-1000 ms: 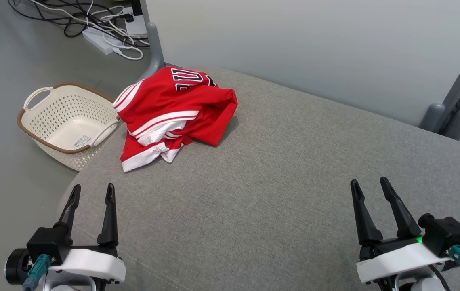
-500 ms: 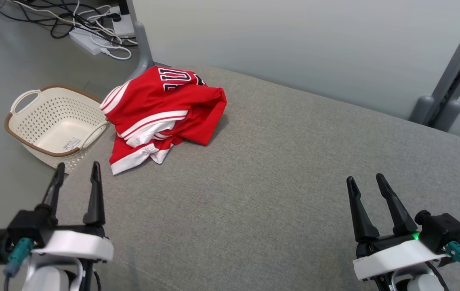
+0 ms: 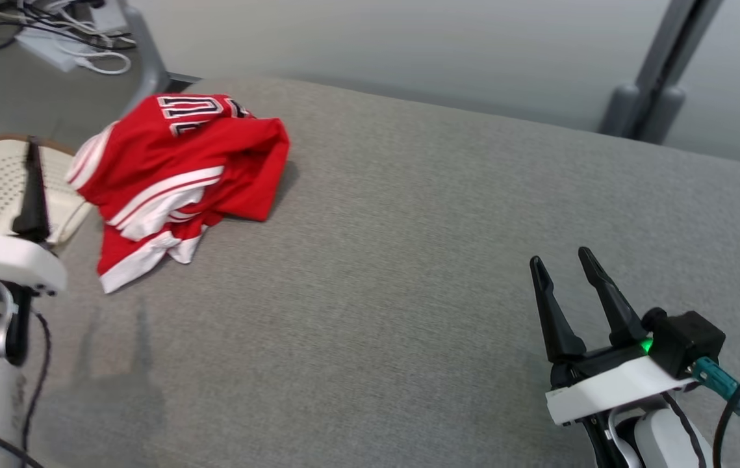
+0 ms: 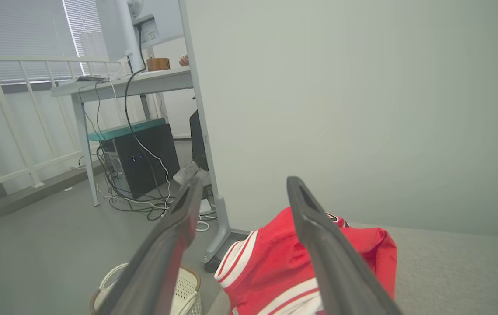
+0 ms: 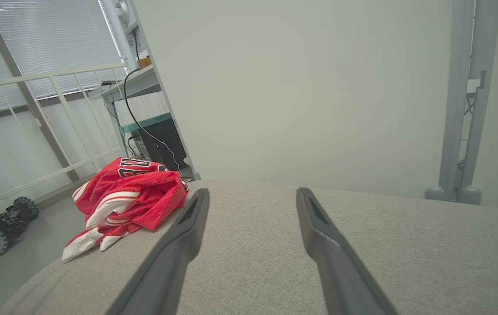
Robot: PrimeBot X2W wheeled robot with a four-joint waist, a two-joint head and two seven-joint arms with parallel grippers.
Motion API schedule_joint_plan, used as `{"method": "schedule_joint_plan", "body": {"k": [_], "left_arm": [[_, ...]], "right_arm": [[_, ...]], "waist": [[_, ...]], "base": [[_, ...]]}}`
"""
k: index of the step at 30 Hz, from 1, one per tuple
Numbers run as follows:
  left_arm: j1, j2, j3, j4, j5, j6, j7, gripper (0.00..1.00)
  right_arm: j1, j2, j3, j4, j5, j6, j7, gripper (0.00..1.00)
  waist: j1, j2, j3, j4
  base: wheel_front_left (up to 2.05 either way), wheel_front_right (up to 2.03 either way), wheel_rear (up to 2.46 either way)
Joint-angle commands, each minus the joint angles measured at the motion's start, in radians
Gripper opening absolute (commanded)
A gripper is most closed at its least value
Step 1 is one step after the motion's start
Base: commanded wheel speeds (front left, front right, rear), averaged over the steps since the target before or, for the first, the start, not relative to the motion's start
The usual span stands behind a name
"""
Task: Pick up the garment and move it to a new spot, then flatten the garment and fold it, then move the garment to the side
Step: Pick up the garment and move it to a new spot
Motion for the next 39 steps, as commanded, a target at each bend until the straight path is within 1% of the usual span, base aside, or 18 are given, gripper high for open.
{"method": "schedule_joint_plan", "body": {"k": [1,5,8,11,14,16,18,24,27,29,34,35,36,37,38,39], "left_arm": [[-0.04,0.023,-0.004,0.054,-0.028,-0.004,0.016,1.0],[-0.153,0.094,-0.049,0.193,-0.13,-0.004,0.084,1.0],[-0.214,0.151,-0.084,0.269,-0.238,-0.004,0.156,1.0],[-0.261,0.2,-0.12,0.322,-0.334,-0.004,0.237,1.0],[-0.298,0.247,-0.164,0.359,-0.415,-0.004,0.34,1.0],[-0.315,0.272,-0.187,0.377,-0.464,-0.004,0.404,1.0],[-0.334,0.304,-0.215,0.393,-0.487,-0.004,0.445,1.0],[-0.372,0.358,-0.248,0.453,-0.575,-0.005,0.512,1.0],[-0.366,0.367,-0.263,0.488,-0.618,-0.005,0.563,1.0],[-0.349,0.387,-0.282,0.513,-0.627,-0.004,0.596,1.0],[-0.323,0.396,-0.313,0.535,-0.676,-0.004,0.667,1.0],[-0.317,0.397,-0.32,0.534,-0.685,-0.004,0.677,0.98],[-0.314,0.4,-0.327,0.531,-0.693,-0.004,0.681,0.78],[-0.314,0.408,-0.331,0.528,-0.698,-0.004,0.673,0.52],[-0.313,0.411,-0.337,0.526,-0.702,-0.004,0.665,0.36],[-0.312,0.411,-0.344,0.526,-0.707,-0.004,0.66,0.04]], "right_arm": [[-0.019,-0.01,0.004,-0.002,-0.006,0.002,-0.005,1.0],[-0.045,-0.009,0.016,0.0,-0.011,0.002,-0.005,1.0],[-0.06,-0.009,0.026,-0.006,-0.016,0.002,-0.005,1.0],[-0.076,-0.009,0.033,-0.012,-0.022,0.002,-0.005,1.0],[-0.09,-0.009,0.041,-0.016,-0.025,0.002,-0.005,1.0],[-0.098,-0.009,0.046,-0.02,-0.027,0.002,-0.005,1.0],[-0.108,-0.009,0.047,-0.027,-0.026,0.002,-0.005,1.0],[-0.128,-0.009,0.056,-0.041,-0.02,0.002,-0.005,1.0],[-0.133,-0.009,0.071,-0.044,-0.013,0.002,-0.005,1.0],[-0.138,-0.009,0.072,-0.049,-0.011,0.002,-0.005,1.0],[-0.134,-0.009,0.061,-0.059,-0.016,0.002,-0.005,1.0],[-0.133,-0.009,0.059,-0.06,-0.016,0.002,-0.005,1.0],[-0.132,-0.009,0.056,-0.062,-0.016,0.002,-0.005,1.0],[-0.132,-0.009,0.055,-0.062,-0.017,0.002,-0.005,1.0],[-0.131,-0.008,0.054,-0.062,-0.017,0.002,-0.005,1.0],[-0.132,-0.009,0.054,-0.062,-0.018,0.002,-0.005,1.0]], "waist": [[0.0,0.0,0.046,-0.058],[0.0,0.0,0.087,-0.124],[0.0,0.0,0.116,-0.169],[0.0,0.0,0.143,-0.208],[0.0,0.0,0.166,-0.239],[0.0,0.0,0.179,-0.258],[0.0,0.0,0.194,-0.276],[0.0,0.0,0.233,-0.323],[0.0,0.0,0.246,-0.349],[0.0,0.0,0.253,-0.363],[0.0,0.0,0.264,-0.381],[0.0,0.0,0.265,-0.382],[0.0,0.0,0.267,-0.382],[0.0,0.0,0.268,-0.382],[0.0,0.0,0.269,-0.381],[0.0,0.0,0.27,-0.38]], "base": [[0.0,0.0,0.0],[0.0,0.0,0.0],[0.0,0.0,0.0],[0.0,0.0,0.0],[0.0,0.0,0.0],[0.0,0.0,0.0],[0.0,0.0,0.0],[0.0,0.0,0.0],[0.0,0.0,0.0],[0.0,0.0,0.0],[0.0,0.0,0.0],[0.0,0.0,0.0],[0.0,0.0,0.0],[0.0,0.0,0.0],[0.0,0.0,0.0],[0.0,0.0,0.0]]}}
